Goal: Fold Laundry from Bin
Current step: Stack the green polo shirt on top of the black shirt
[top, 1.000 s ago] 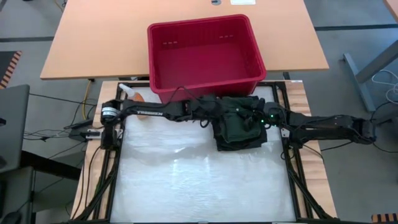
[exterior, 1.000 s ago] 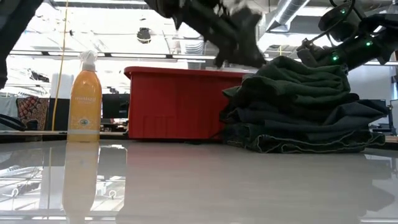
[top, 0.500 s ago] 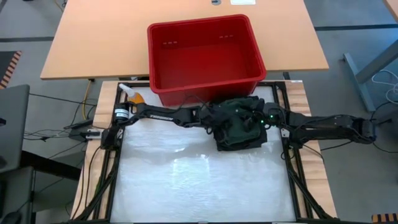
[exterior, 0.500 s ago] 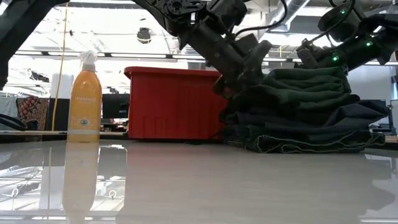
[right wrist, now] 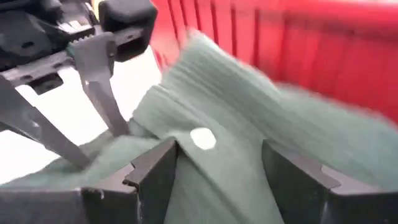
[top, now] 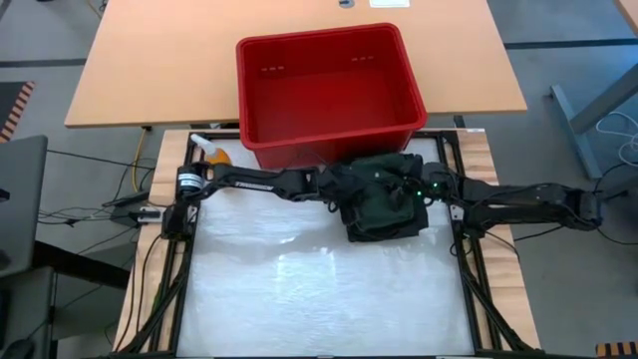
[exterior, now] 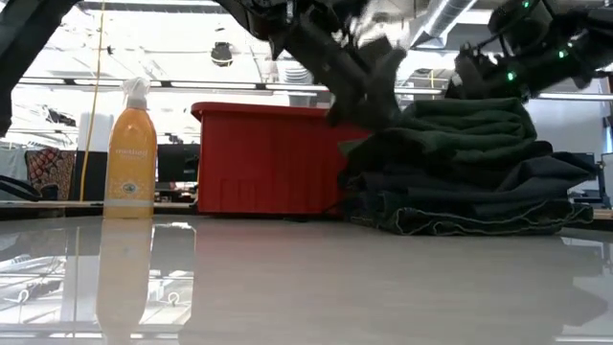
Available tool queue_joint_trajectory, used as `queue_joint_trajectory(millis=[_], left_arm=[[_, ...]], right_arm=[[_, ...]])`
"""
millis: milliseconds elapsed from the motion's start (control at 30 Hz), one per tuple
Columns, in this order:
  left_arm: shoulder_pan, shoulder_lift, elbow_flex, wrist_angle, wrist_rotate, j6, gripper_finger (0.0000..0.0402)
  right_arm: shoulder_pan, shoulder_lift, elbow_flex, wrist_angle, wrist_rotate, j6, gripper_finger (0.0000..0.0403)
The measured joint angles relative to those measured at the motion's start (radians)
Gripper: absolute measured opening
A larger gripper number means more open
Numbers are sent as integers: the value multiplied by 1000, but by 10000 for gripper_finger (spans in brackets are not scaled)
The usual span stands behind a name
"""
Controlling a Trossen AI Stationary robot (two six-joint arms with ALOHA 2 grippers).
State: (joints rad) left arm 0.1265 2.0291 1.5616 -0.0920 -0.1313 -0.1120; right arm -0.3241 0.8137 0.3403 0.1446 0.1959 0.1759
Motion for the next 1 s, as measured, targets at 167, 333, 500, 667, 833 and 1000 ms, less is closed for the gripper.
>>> queue_joint_trajectory(millis=[167, 333, 500, 667, 833, 1000], left_arm=[[12, -74, 0, 22, -50, 38, 109], [14, -119, 0, 41, -46, 87, 109], [13, -102, 2, 138, -29, 165, 109], [16, -27, 1, 149, 19, 241, 122], [36, 14, 2, 152, 20, 158, 162], [62, 37, 2, 103, 40, 60, 200]], right_arm=[[0, -30, 81, -44, -72, -9, 264], [0, -30, 161, -156, -119, -73, 264], [3, -28, 203, -278, -122, -145, 264], [3, -21, 204, -390, -122, -158, 264], [3, 23, 186, -417, -122, -162, 264], [3, 89, 178, -395, -121, -162, 264]])
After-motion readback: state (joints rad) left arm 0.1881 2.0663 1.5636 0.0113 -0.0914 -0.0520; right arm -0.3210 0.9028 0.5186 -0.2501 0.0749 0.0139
